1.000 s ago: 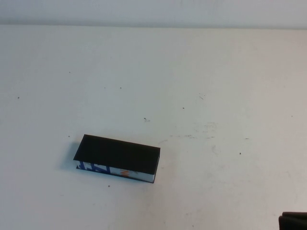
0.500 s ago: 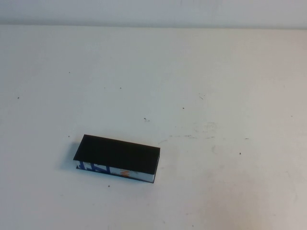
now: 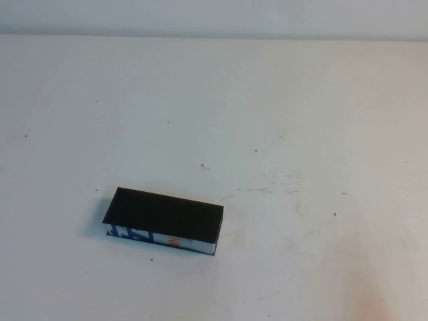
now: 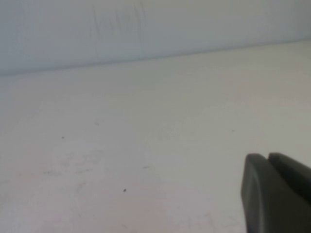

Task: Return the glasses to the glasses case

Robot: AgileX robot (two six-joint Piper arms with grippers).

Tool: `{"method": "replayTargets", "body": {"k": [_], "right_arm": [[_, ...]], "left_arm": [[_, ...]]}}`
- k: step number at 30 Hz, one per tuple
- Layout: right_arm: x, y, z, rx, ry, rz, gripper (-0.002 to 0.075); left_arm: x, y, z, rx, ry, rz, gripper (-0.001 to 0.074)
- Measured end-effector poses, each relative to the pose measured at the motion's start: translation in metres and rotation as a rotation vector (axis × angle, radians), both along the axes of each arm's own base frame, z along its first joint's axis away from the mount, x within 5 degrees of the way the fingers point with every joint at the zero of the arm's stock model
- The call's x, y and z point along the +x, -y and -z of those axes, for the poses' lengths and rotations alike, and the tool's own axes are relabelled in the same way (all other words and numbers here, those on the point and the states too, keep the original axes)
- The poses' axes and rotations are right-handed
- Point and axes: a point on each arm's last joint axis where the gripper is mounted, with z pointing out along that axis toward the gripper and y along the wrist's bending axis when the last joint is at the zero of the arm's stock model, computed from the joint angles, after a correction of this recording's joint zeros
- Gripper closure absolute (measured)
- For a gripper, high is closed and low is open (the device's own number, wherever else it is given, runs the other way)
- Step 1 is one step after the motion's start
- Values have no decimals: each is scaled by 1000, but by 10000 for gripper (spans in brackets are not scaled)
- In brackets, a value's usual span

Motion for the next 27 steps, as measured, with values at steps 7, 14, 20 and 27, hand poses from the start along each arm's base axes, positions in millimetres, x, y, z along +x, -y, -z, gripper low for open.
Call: {"method": "replayTargets", "body": {"k": [7, 14, 20, 27], "right_arm": [[-2, -5, 11, -59, -113, -63, 737], [-4, -8, 16, -54, -175, -97, 737], [-4, -8, 16, -56, -175, -98, 737], [-4, -8, 16, -56, -175, -98, 737]], "left_arm": [[0, 0, 0, 0, 0, -2, 738], [0, 0, 0, -2, 0, -1, 738], [0, 0, 0, -2, 0, -1, 738], [0, 0, 0, -2, 0, -1, 738]]}}
